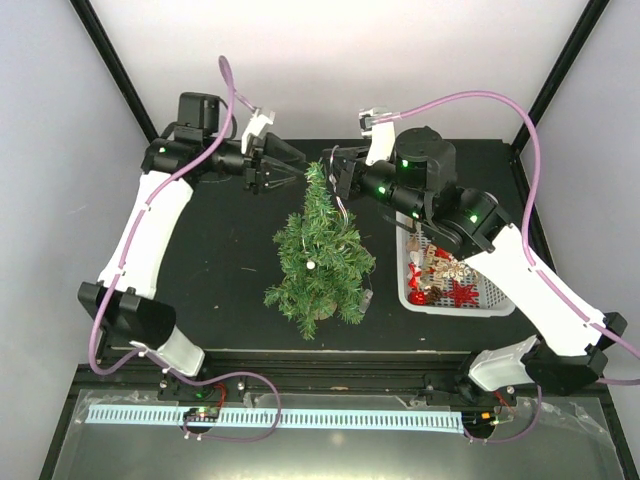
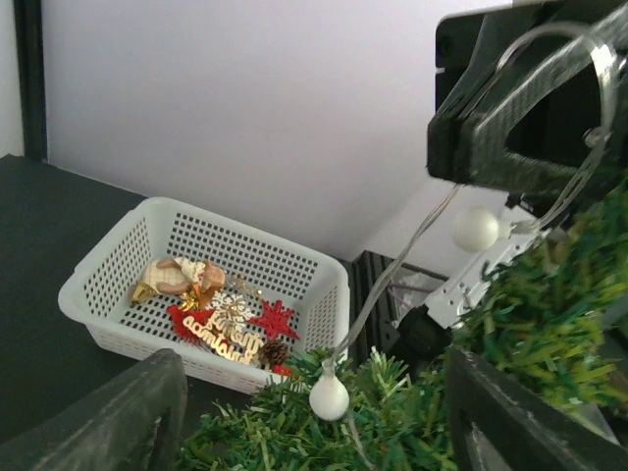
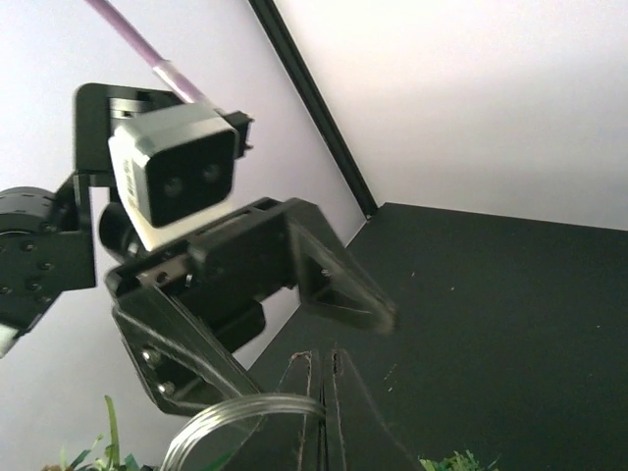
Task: Decorate the small christmas tree
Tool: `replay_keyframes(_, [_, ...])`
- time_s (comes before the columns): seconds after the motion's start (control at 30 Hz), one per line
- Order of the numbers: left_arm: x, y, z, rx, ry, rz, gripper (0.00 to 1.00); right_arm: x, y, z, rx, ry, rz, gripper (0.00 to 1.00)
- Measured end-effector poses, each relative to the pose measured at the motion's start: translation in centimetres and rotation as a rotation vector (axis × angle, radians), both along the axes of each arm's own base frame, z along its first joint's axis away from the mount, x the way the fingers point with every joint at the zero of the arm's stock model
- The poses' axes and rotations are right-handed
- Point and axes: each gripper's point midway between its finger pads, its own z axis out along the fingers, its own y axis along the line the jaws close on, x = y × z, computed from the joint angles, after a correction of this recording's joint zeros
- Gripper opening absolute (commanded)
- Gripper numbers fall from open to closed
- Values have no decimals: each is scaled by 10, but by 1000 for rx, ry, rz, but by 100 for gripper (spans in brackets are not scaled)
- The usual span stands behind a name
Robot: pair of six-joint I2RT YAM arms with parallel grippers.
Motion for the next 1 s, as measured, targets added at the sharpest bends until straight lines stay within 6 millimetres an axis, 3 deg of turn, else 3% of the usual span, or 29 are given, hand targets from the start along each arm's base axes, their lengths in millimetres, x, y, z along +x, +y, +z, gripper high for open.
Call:
replay_keyframes(0.33, [-8,-24,-23,12,35,-105,77,2,8,-5,7,19,19,1])
replay_keyframes(0.6, [-14,-36,-22,6,27,-144,80,3,9,-2,25,15,19,1])
replay_keyframes(0.83, [-8,-39,-13,-16,-5,-134,83,7,14,-2,38,11,19,1])
replay_keyframes(1.0, [-2,-40,-12,-26,3,-127,58,10,19,-8,31,20,22,1])
